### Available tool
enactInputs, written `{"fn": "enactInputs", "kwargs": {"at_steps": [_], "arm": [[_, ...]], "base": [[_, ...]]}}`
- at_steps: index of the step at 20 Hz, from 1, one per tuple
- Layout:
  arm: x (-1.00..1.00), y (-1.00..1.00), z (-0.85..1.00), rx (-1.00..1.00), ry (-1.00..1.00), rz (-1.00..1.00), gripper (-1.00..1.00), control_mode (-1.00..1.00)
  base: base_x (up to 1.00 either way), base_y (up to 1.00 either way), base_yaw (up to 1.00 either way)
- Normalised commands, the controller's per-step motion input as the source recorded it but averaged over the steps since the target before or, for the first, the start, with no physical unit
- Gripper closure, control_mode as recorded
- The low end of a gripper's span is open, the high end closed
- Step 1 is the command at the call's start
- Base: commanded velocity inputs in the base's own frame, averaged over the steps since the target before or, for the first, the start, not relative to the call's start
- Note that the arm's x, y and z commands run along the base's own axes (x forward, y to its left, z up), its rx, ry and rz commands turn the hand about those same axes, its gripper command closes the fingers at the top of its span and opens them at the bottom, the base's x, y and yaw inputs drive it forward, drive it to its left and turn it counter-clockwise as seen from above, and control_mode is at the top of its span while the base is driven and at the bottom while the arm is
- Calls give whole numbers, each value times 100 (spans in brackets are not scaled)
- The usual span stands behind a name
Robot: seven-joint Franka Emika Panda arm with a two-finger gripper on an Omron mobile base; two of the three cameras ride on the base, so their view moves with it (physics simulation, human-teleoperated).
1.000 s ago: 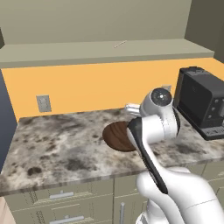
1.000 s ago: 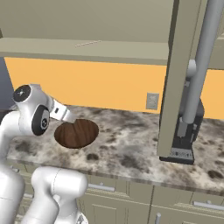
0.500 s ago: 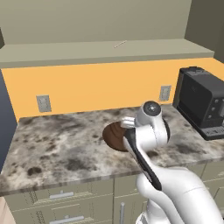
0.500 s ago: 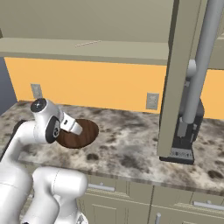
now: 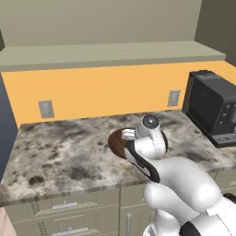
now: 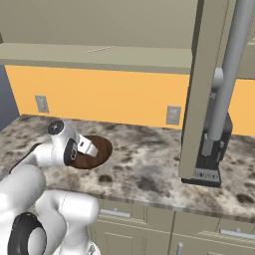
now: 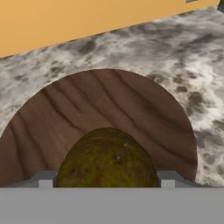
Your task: Pick the avocado from the cabinet and place it in the bowl. Then pick the bowl and place it in the sink. Then turn on the sink facuet.
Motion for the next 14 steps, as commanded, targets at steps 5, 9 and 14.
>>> {"fn": "enactInputs", "kwargs": {"at_steps": [5,9,14], "arm": [[27,0,-22,0,6,4,100,-100],[0,2,-37,0,2,2,100,-100],[0,1,-36,0,1,1,100,-100]], "base": [[0,0,0],[0,0,0],[0,0,0]]}}
